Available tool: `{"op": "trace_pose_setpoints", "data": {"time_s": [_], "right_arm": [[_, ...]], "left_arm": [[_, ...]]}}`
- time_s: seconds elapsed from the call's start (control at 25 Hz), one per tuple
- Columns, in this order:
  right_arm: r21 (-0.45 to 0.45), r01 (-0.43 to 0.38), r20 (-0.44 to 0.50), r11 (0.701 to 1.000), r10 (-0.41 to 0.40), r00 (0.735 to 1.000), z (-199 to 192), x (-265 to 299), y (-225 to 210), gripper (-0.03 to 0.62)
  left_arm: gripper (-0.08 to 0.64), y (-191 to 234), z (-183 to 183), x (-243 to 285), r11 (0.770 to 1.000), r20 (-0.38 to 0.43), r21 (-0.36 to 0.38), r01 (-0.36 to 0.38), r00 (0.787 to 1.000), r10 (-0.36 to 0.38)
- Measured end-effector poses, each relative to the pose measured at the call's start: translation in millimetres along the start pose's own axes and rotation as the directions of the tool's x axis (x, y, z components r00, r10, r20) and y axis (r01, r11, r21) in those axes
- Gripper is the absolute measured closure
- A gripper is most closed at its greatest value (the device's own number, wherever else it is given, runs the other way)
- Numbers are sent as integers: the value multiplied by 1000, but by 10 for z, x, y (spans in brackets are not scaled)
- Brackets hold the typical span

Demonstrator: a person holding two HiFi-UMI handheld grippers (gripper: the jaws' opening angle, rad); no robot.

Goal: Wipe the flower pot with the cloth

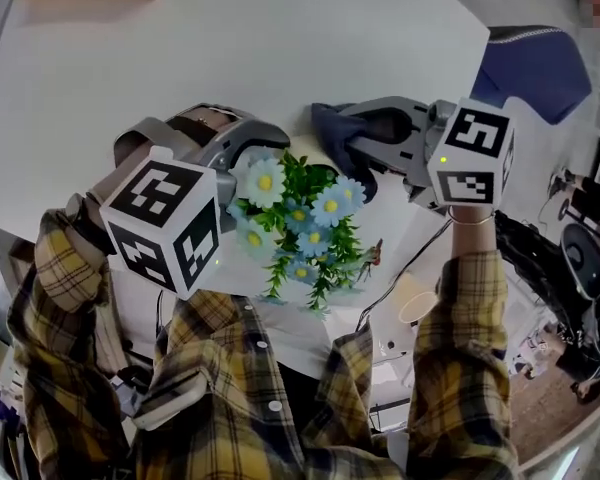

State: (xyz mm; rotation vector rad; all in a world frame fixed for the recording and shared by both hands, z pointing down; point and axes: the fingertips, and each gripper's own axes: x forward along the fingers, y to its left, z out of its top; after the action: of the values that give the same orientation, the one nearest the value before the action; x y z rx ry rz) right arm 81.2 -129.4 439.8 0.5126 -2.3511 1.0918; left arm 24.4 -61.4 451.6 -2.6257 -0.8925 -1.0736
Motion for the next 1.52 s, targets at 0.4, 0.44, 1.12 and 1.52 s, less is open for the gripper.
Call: {"op": "trace_pose_setpoints", "data": {"time_s": [0.4, 0.44, 1.12, 1.52], "right_arm": [[-118, -72, -231, 990, 43, 972, 23, 297, 77, 571], [-119, -69, -223, 991, 41, 974, 25, 285, 83, 571], [-52, 276, 342, 960, -242, 908, 572, -802, 307, 571], [-61, 522, 672, 851, -352, 652, 980, -1706, 1612, 571]], "left_arm": [[206, -13, 118, 114, 1000, 22, 2, 9, 1000, -9], [206, -11, 128, 107, 1000, 28, -11, -6, 1000, 6], [251, -128, 328, -826, 848, 200, -427, -314, 882, 427], [393, -324, 1332, -1675, 729, 326, -542, -418, 696, 640]]}}
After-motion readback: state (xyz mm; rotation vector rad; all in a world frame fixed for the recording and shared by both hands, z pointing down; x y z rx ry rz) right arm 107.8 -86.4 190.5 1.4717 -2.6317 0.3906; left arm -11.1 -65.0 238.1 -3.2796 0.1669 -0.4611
